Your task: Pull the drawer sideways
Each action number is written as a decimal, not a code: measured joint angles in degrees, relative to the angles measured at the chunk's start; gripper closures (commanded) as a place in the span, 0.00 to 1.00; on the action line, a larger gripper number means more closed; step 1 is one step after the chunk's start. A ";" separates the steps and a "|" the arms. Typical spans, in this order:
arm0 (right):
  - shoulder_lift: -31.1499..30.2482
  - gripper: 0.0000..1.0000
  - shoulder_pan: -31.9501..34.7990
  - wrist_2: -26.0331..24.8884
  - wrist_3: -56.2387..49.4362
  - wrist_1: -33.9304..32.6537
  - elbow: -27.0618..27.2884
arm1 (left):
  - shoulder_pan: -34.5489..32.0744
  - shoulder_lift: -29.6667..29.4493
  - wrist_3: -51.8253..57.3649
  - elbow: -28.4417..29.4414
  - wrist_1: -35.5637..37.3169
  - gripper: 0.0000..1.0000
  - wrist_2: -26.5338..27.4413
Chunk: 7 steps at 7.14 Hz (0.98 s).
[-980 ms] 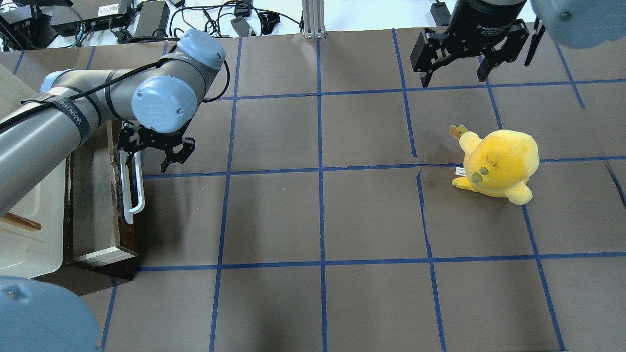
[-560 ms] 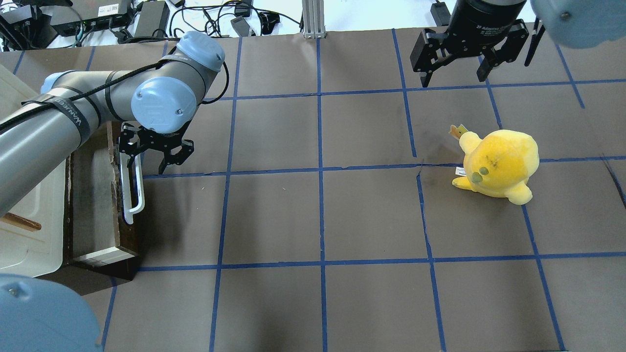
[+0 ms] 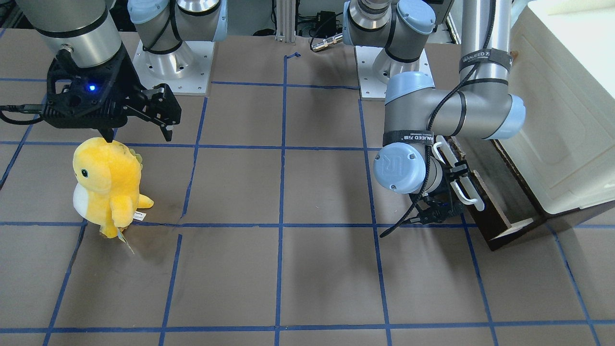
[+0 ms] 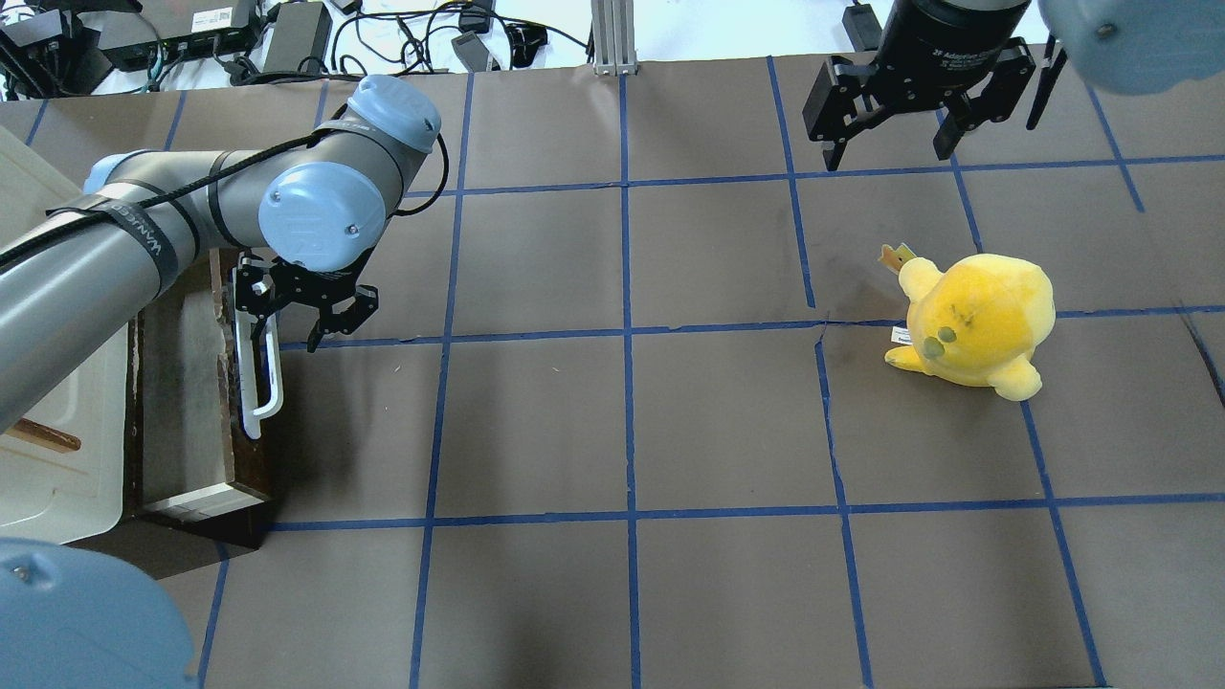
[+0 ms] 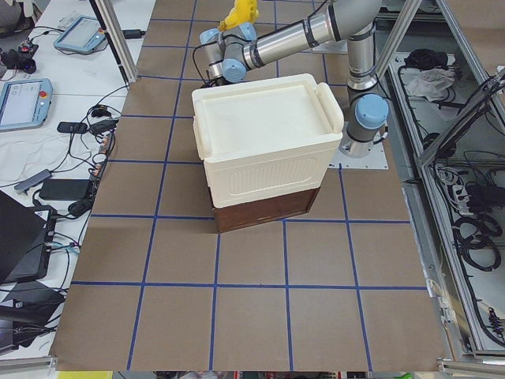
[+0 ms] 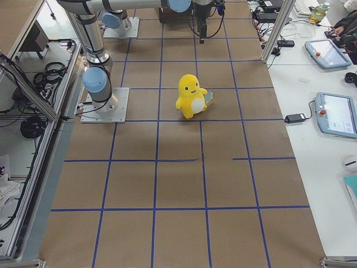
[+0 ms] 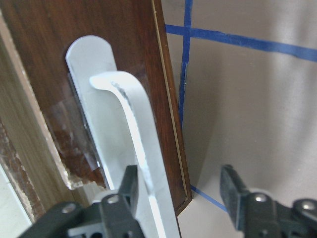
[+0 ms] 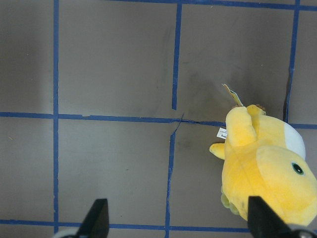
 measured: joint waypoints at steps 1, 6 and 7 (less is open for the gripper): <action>0.00 0.00 0.00 0.04 0.00 0.00 0.00 | 0.00 0.09 0.11 -0.02 -0.01 0.50 0.04; 0.00 0.00 0.00 -0.01 -0.02 0.00 0.00 | 0.63 0.83 0.48 -0.10 -0.21 0.58 0.31; 0.00 0.00 0.00 0.00 -0.01 0.00 0.00 | 1.51 0.93 0.49 -0.11 -0.50 0.61 0.17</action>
